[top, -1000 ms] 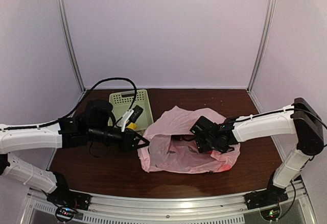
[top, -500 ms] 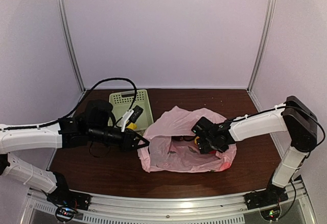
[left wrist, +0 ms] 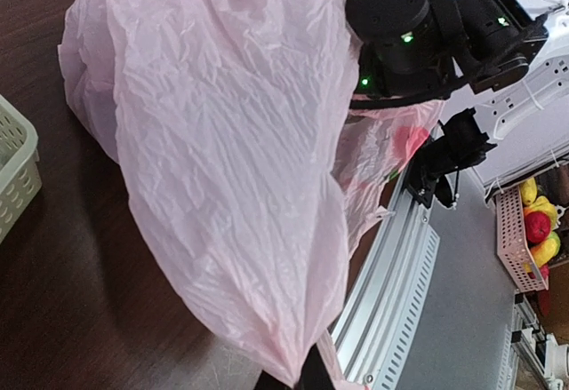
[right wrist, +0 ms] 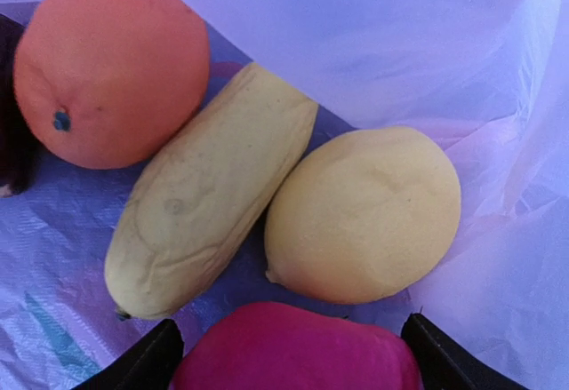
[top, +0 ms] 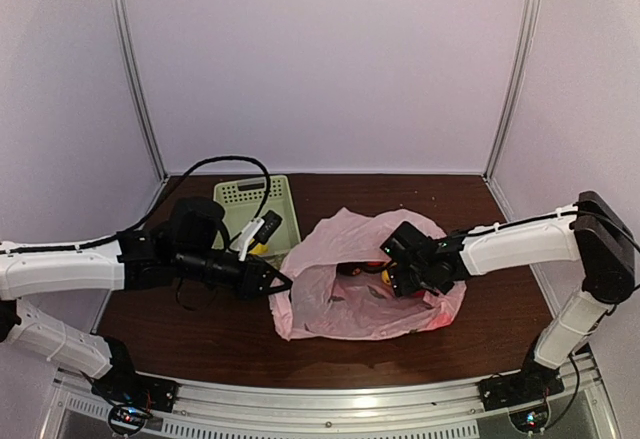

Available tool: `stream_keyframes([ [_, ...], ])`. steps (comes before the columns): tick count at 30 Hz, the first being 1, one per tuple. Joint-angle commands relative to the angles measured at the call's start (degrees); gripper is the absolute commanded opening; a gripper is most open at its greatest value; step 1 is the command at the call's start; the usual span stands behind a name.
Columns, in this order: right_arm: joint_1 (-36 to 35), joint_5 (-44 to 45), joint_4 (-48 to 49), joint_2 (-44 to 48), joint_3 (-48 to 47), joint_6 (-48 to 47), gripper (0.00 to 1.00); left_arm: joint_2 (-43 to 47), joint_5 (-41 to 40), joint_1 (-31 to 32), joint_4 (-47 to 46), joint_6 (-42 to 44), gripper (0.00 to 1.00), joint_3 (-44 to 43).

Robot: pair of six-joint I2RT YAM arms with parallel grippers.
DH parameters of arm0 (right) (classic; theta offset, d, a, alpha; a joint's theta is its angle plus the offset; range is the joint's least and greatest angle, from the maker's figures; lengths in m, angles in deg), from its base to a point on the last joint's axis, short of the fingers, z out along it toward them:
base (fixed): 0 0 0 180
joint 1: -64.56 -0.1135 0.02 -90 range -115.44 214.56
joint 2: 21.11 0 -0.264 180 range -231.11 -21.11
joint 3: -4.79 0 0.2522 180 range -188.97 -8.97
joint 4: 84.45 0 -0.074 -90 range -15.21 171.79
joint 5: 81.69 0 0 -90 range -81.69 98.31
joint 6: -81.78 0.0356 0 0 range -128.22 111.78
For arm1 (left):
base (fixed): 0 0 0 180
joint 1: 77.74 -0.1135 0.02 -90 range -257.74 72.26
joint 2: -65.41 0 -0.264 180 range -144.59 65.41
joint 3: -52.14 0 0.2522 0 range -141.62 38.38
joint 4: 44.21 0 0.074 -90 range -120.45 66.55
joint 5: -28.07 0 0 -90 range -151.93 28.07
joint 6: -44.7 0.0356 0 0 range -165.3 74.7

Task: Untie the knot of the plastic bag and take out the fruit
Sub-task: Pick up the fake fruit from the takeout bag, then pass from the right arm to the left

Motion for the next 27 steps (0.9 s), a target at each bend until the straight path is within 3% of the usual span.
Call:
stream_keyframes([
  [1,-1.83,-3.61,2.33,6.13,0.9,-4.63,0.83,-0.93,-0.96,0.19,-0.96,0.27,0.0,-2.28],
  [11,-14.1,-14.03,8.16,11.89,0.17,-12.97,0.82,-2.81,-1.68,0.21,-2.7,-0.87,0.0,-2.62],
  [26,-26.27,-22.79,12.93,14.07,-5.11,-11.46,0.81,-2.38,-5.95,0.24,-3.31,-3.25,0.0,-2.12],
  [27,-26.58,-22.84,13.35,15.47,-5.04,-11.05,0.81,-2.26,-6.51,0.27,-3.31,-3.26,0.04,-2.1],
])
